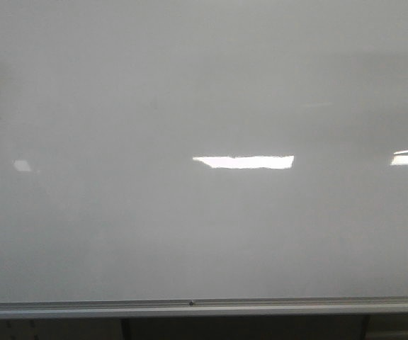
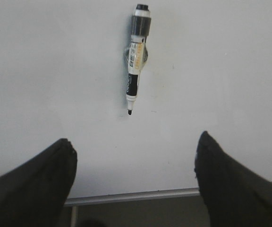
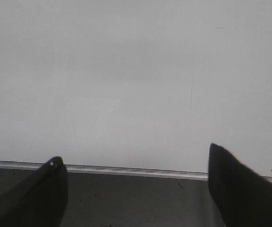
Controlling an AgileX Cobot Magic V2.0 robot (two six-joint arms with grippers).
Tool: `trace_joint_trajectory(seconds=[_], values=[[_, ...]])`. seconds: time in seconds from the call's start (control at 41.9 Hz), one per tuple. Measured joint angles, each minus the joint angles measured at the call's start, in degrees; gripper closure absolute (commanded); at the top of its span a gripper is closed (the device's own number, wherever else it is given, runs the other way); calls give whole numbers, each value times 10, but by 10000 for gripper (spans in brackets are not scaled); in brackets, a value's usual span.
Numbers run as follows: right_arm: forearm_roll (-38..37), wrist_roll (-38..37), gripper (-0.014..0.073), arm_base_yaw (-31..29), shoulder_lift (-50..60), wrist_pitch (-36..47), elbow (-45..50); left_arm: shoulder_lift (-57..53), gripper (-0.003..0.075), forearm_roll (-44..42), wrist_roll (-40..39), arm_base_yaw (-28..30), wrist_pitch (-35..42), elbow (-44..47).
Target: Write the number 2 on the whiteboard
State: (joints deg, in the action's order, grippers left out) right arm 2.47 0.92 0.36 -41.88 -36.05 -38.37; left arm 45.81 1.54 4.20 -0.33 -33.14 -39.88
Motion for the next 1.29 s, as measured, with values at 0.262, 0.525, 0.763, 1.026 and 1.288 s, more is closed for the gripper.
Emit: trace_joint_trajectory(seconds=[0.262, 0.525, 0.763, 1.026, 1.288], values=[[0, 1, -50, 0, 0, 3, 0, 155, 209, 0, 0, -2, -16, -73], [0, 2, -50, 0, 0, 5, 0, 291, 209, 0, 1, -2, -15, -145], [0, 2, -50, 0, 0, 5, 0, 378, 209, 0, 1, -3, 24, -182], [0, 2, -50, 0, 0, 5, 0, 433, 209, 0, 1, -3, 88, -184], [0, 3, -50, 0, 0, 6, 0, 463, 262, 0, 1, -3, 133, -184]])
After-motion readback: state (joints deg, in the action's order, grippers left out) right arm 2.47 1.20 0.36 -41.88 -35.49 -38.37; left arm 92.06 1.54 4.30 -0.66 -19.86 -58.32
